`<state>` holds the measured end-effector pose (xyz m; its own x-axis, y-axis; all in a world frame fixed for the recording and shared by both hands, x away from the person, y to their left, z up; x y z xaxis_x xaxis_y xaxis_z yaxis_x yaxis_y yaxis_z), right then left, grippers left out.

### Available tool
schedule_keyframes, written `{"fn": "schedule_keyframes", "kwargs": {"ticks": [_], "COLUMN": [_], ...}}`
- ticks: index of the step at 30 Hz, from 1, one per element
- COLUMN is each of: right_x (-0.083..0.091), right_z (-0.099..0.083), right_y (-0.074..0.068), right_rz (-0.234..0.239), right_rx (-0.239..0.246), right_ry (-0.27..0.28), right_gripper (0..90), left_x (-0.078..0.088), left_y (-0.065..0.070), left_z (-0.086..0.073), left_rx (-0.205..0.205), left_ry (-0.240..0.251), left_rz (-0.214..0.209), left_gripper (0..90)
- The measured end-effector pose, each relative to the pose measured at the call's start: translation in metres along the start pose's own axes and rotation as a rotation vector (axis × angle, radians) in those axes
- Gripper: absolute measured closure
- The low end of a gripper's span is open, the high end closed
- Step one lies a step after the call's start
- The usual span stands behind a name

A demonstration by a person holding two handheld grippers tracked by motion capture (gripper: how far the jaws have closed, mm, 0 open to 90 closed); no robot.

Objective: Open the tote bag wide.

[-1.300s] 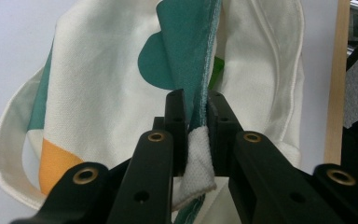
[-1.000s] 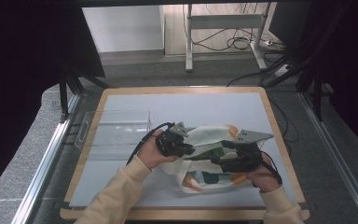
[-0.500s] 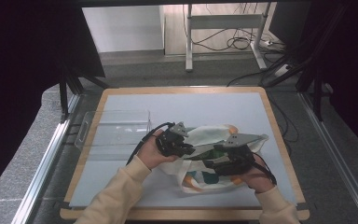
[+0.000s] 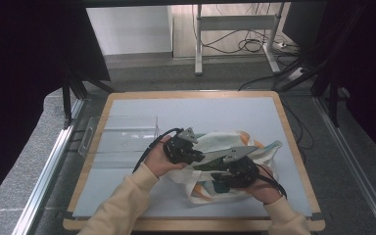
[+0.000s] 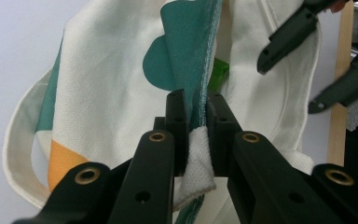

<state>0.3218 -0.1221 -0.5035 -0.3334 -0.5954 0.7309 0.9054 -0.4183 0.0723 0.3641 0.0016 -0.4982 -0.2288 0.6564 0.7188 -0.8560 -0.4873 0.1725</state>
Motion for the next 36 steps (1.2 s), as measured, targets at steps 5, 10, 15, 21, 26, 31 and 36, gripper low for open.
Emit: {"fn": "schedule_keyframes", "kwargs": {"ticks": [5,10,15,21,26,31,36], "right_x": [-0.001,-0.003,-0.002,-0.001,-0.001,-0.001,0.000], "right_z": [-0.003,-0.006,-0.007,-0.007,-0.009,-0.010,-0.013], "right_y": [0.000,0.000,-0.001,-0.002,-0.002,-0.003,-0.005], "right_rz": [0.019,0.034,0.038,0.045,0.052,0.054,0.062], "right_rx": [-0.007,-0.003,-0.011,-0.015,-0.017,-0.021,-0.027], "right_ry": [-0.019,-0.034,-0.034,-0.026,-0.022,-0.017,-0.010], "right_gripper": [78.1,85.1,85.6,85.9,86.0,86.0,86.1], "left_x": [0.000,0.001,0.002,0.005,0.007,0.008,0.008], "left_y": [-0.001,-0.003,-0.006,-0.011,-0.015,-0.020,-0.029], "left_z": [0.001,0.001,0.004,0.007,0.010,0.015,0.019], "left_rx": [0.000,-0.003,-0.002,0.002,0.010,0.010,0.029], "left_ry": [0.003,0.006,0.016,0.031,0.039,0.041,0.045], "left_rz": [0.004,0.014,0.029,0.060,0.074,0.091,0.117], "left_gripper": [82.4,82.5,82.6,83.0,83.0,83.0,83.1]}}
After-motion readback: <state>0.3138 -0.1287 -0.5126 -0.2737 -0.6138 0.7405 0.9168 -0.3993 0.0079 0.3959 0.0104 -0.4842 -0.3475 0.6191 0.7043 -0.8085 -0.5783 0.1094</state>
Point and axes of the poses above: each handheld gripper's, and its own axes: x roughly backward along the jaws, z roughly out of its top, y roughly to its right, the point moved 8 cm from there along -x, roughly forward along the jaws, and after that the axes turned 7 degrees about x, right-handed, at the moved point
